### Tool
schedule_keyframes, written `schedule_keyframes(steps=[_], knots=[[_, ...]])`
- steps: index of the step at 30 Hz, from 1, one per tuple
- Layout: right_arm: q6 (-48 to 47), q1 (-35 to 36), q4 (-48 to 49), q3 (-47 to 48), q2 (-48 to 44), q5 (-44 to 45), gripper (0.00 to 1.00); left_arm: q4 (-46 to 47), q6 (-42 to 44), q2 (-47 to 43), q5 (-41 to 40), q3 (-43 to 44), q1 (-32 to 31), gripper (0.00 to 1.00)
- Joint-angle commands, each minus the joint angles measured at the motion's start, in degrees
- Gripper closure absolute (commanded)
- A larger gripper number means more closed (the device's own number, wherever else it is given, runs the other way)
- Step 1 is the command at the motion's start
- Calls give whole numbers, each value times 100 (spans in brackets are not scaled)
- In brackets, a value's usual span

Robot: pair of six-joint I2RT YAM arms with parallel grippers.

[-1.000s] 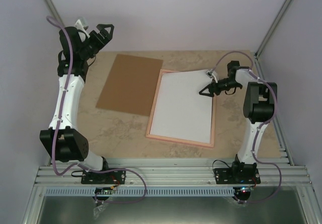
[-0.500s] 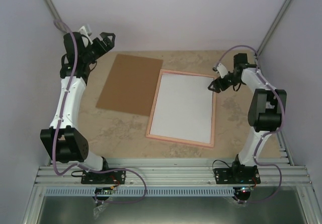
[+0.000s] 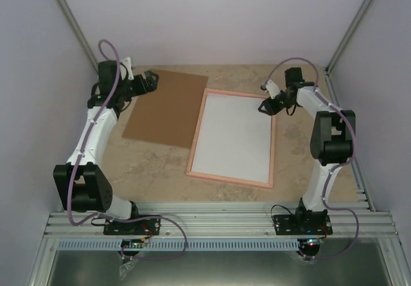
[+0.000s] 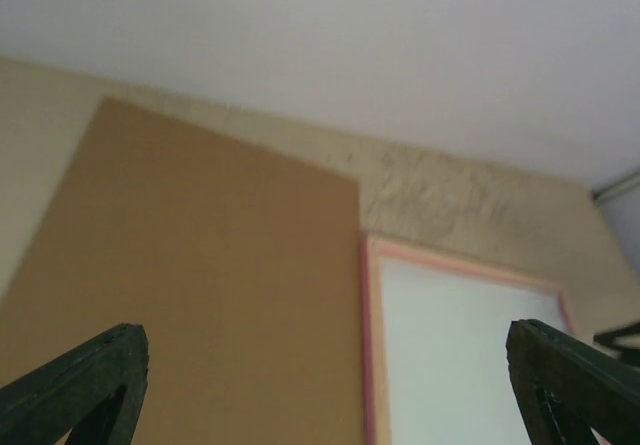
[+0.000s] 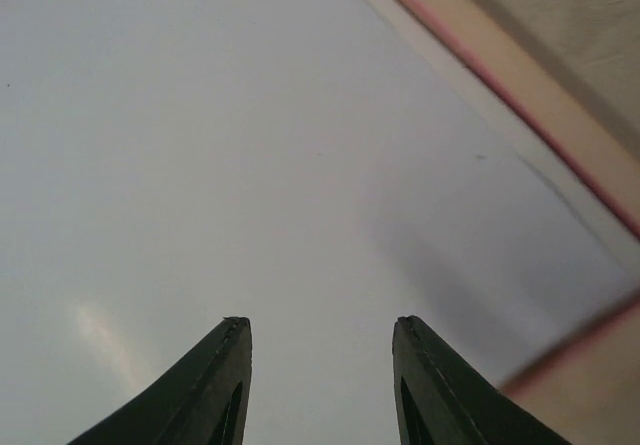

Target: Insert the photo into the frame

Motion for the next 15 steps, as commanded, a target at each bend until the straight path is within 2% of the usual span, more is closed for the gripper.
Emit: schedule_keyframes(steps=[1, 5, 11, 15], knots=[[355, 169, 309, -158, 354, 12, 59, -520, 1088, -194, -180, -490, -184, 1], [487, 102, 431, -199, 578, 74, 60, -839, 1727, -118, -89, -949, -419, 0], [504, -59, 425, -147, 810, 125, 60, -767, 2983, -170, -597, -1874, -1140, 1], [455, -184, 409, -134, 948, 271, 60, -718, 3339, 39, -654, -2125, -1428, 16]])
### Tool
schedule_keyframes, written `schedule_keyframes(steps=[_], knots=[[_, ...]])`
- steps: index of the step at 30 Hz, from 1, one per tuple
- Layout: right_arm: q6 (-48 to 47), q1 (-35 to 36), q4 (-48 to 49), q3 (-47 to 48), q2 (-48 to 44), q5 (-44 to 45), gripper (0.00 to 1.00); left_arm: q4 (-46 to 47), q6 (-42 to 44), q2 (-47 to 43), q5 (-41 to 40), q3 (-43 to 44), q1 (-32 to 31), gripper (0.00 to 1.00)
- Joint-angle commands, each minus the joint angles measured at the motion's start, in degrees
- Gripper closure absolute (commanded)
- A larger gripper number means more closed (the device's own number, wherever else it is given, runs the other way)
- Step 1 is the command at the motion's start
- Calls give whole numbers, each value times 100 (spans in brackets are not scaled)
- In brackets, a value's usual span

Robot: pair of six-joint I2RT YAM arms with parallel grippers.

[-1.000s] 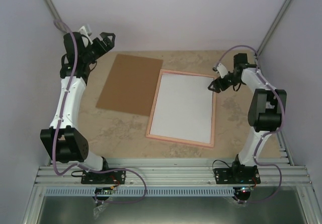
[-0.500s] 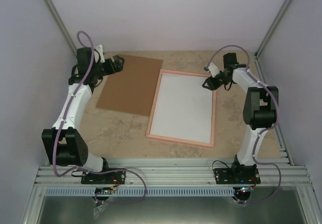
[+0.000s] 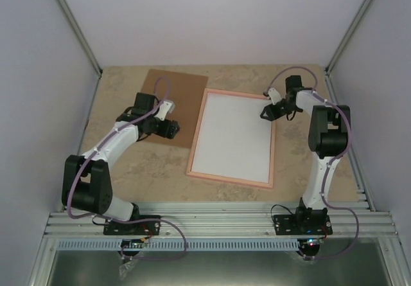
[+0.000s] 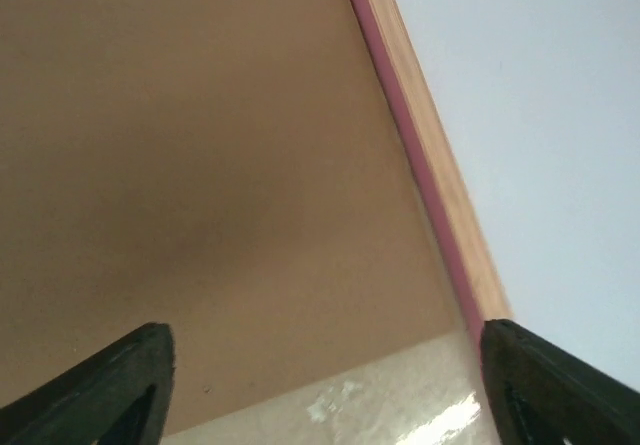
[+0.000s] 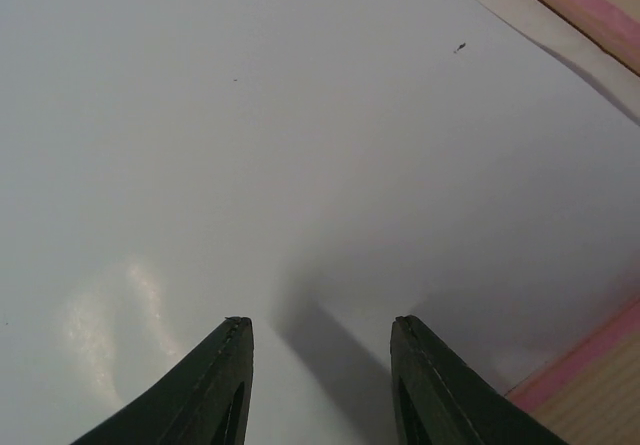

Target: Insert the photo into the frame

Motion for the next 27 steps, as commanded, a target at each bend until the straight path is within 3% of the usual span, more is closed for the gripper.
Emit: schedule_keyframes(steps=[1, 14, 17, 22, 27], knots=[[0, -111, 34, 36, 212, 258, 60, 52, 830, 181, -193, -168, -256, 20], [-1009, -920, -94, 394, 257, 657, 57, 438, 818, 1594, -301, 474, -1183, 31], [-1018, -955, -159, 720, 245, 362, 54, 444, 892, 1869, -423, 706, -1596, 31], [-726, -880, -207, 997, -105, -589, 41, 286, 1014, 2374, -540, 1148, -2289, 35], [-433, -681, 508, 664, -836, -1062, 23, 333, 948, 2601, -426, 1258, -2671, 34]])
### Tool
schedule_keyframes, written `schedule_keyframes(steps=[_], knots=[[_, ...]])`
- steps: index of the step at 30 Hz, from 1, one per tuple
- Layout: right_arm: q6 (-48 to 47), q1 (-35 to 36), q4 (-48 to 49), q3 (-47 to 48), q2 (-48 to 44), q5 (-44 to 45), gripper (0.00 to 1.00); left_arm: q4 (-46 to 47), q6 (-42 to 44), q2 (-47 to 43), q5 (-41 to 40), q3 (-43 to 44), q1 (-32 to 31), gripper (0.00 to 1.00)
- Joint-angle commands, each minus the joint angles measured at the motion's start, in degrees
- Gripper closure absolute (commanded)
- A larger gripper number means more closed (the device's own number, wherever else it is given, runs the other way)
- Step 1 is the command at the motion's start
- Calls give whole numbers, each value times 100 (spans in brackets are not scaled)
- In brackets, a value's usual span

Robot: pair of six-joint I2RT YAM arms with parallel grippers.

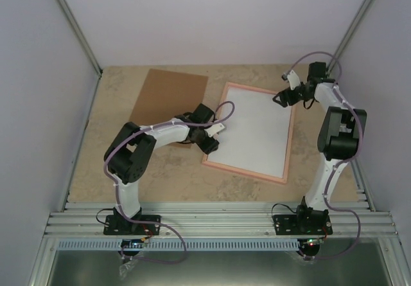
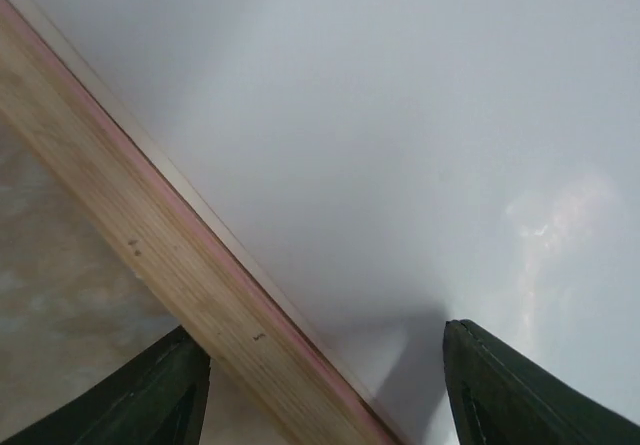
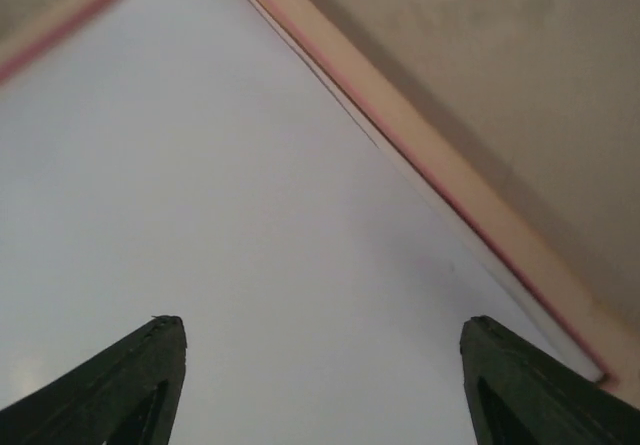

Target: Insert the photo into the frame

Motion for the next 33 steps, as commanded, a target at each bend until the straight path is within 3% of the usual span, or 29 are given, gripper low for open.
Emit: schedule_keyframes(steps=[1, 6, 10, 12, 14, 18, 21, 25, 33], knots=[[259, 217, 679, -212, -833, -655, 18, 2, 46, 63, 201, 231, -188, 32], [517, 333, 1653, -388, -1418, -419, 3, 123, -144, -645, 787, 450, 177, 21], [2055, 290, 2584, -694, -1706, -1041, 2, 221, -493, -1272, 1376, 469, 1164, 9], [2697, 299, 2395, -433, -1577, -1782, 2, 324, -719, -1480, 1382, 425, 1779, 1], [3377, 443, 2208, -146, -1333, -2335, 2, 209, -822, -1458, 1595, 523, 2488, 1], [3439, 1423, 2148, -258, -1507, -1243, 2, -378, -762, -905, 1273, 1127, 3471, 1], [3945, 2014, 2296, -312, -1260, -1138, 2, -752, -896, -342, 1265, 1612, 4111, 1], [5135, 2613, 2492, -207, -639, -931, 4, -1302, -1101, 540, 1307, 2495, 4561, 0], [5888, 3462, 2217, 357, 486, -325, 5, -1685, -1151, 1627, 1270, 3311, 5013, 2]])
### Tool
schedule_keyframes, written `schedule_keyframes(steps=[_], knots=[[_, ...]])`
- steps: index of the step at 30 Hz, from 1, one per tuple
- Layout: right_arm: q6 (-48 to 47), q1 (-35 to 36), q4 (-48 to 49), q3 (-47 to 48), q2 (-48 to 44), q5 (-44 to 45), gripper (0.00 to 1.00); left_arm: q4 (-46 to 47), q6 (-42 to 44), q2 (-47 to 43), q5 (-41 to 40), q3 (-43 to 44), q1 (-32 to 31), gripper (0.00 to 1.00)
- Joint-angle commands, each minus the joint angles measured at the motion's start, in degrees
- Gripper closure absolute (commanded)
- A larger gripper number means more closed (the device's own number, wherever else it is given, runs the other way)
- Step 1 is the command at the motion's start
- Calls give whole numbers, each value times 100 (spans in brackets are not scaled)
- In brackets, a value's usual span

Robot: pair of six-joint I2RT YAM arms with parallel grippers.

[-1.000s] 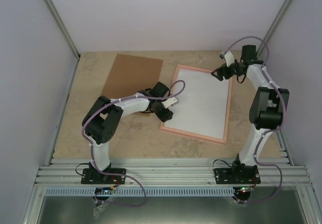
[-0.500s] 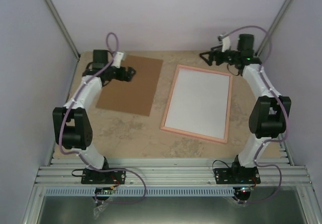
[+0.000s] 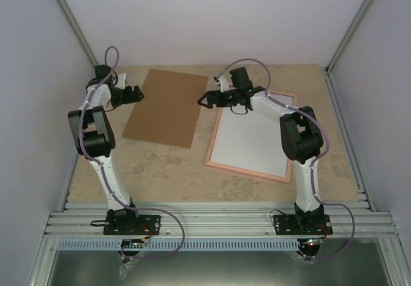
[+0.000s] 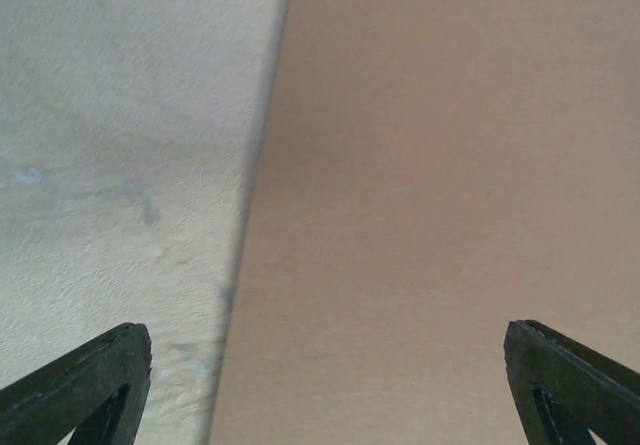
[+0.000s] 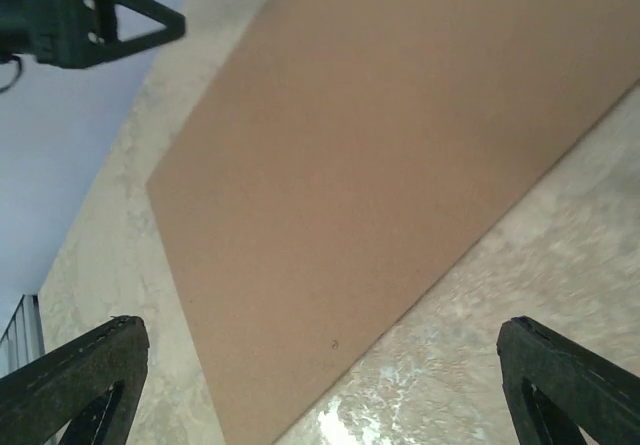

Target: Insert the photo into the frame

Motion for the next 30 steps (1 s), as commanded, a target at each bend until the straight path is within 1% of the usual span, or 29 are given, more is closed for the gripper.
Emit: schedule_keyframes(steps=[1, 6, 11, 15, 20, 24, 27, 30], knots=[[816, 257, -104, 332, 411, 394, 5, -463, -32, 323, 99, 355, 114, 3], [1151, 431, -261, 386, 758, 922, 5, -408, 41, 493, -101, 251, 126, 5], [1777, 566, -430, 350, 971, 1267, 7, -329, 121, 487, -44, -242, 127, 8], [2113, 595, -413, 304, 1160, 1153, 8, -314, 232, 309, 272, -826, 67, 12], [2316, 597, -298, 285, 1333, 966, 14, -129, 364, -207, 455, -1836, -236, 15], [2433, 614, -297, 319, 1486, 939, 15, 38, 264, -503, 675, -2448, -408, 17], [2458, 621, -321, 332, 1526, 988, 15, 118, 261, -721, 804, -2719, -439, 18], [2485, 636, -333, 372, 1571, 992, 17, 152, 226, -778, 645, -2741, -429, 17]])
